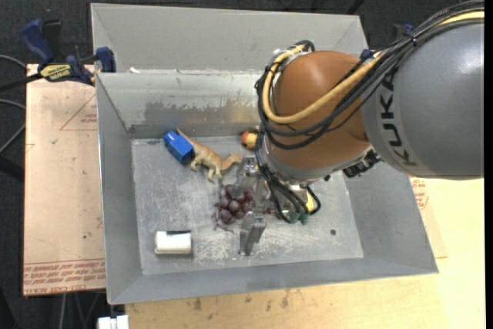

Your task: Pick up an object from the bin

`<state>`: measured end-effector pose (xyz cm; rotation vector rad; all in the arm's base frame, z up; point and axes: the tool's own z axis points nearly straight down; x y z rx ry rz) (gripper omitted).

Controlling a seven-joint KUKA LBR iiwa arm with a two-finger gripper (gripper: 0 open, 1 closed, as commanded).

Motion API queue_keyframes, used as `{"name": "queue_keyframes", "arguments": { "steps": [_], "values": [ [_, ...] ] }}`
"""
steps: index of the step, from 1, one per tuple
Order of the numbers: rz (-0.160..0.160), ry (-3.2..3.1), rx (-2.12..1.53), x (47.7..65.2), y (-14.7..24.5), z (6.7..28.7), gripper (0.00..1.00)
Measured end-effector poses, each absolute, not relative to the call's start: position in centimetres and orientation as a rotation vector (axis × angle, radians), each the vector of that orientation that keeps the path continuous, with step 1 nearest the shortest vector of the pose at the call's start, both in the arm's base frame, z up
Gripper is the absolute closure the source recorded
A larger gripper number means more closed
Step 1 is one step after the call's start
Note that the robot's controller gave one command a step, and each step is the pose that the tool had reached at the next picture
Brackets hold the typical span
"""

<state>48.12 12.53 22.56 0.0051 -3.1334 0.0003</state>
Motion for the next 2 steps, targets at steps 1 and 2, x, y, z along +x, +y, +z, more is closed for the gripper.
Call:
{"name": "queue_keyframes", "arguments": {
  "steps": [1, 2],
  "values": [
    [-0.001, -3.141, 0.0, 48.3, 12.4, 22.9, 0.0],
    [-0.002, -3.144, 0.15, 52.2, 10.1, 16.7, 0.0]
  ]
}}
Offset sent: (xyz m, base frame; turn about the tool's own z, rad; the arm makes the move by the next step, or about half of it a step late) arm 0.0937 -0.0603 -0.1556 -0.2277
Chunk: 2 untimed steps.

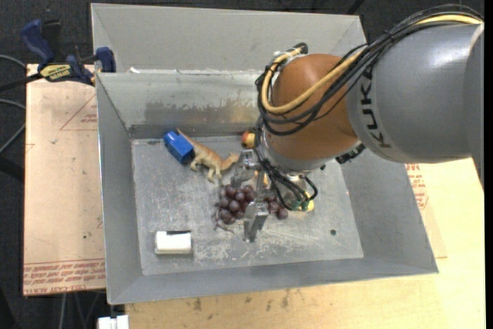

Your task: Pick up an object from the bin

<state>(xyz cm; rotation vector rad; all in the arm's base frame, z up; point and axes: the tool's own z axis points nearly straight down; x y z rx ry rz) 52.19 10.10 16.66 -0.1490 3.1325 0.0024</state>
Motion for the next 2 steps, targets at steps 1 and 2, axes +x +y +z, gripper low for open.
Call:
{"name": "queue_keyframes", "arguments": {
  "steps": [1, 2],
  "values": [
    [0.003, 3.134, -0.007, 52.7, 5.7, 8.4, 0.0],
    [0.003, 3.143, -0.068, 56.0, 5.0, 7.1, 0.0]
  ]
}}
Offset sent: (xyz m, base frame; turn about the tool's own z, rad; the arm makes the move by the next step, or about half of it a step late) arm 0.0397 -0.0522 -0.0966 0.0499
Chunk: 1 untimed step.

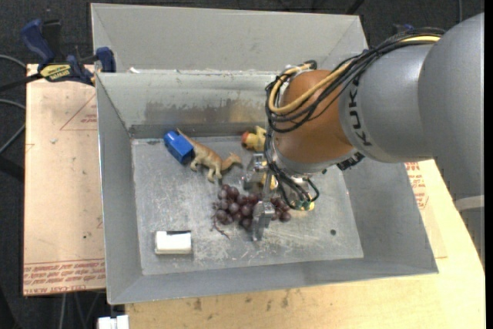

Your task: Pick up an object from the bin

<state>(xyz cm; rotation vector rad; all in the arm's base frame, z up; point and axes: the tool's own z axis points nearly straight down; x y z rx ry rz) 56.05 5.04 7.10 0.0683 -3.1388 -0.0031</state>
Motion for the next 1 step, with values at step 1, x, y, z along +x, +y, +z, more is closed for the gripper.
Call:
{"name": "queue_keyframes", "arguments": {
  "steps": [1],
  "values": [
    [-0.001, -3.158, 0.011, 55.53, 5.61, 7.4, 0.0]
  ]
}}
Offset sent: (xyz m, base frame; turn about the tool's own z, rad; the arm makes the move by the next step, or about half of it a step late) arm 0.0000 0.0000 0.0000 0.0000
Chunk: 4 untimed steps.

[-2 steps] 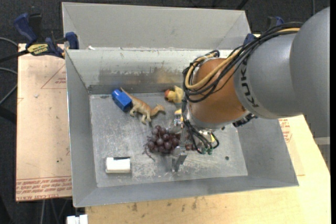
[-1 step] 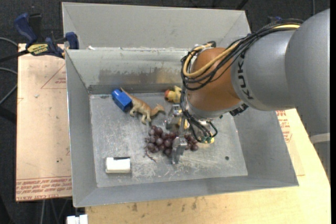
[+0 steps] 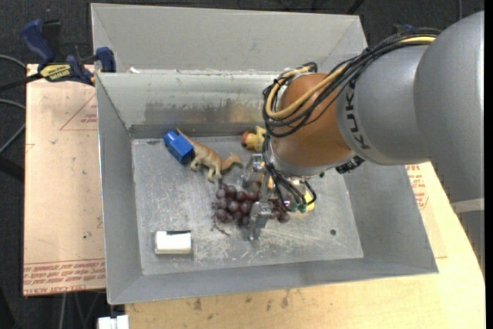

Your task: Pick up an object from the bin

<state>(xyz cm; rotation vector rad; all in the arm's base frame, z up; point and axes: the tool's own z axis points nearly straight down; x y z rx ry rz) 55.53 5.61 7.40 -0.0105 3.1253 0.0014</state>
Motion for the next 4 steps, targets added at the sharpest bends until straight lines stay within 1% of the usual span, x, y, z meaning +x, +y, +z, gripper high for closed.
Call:
{"name": "queue_keyframes", "arguments": {
  "steps": [1, 3, 4],
  "values": [
    [0.008, 3.146, -0.069, 56.1, 5.4, 7.4, 1.0],
    [0.007, 3.144, -0.069, 56.0, 5.4, 7.7, 1.0],
    [0.004, 3.144, -0.069, 56.0, 5.4, 8.5, 1.0]
  ]
}}
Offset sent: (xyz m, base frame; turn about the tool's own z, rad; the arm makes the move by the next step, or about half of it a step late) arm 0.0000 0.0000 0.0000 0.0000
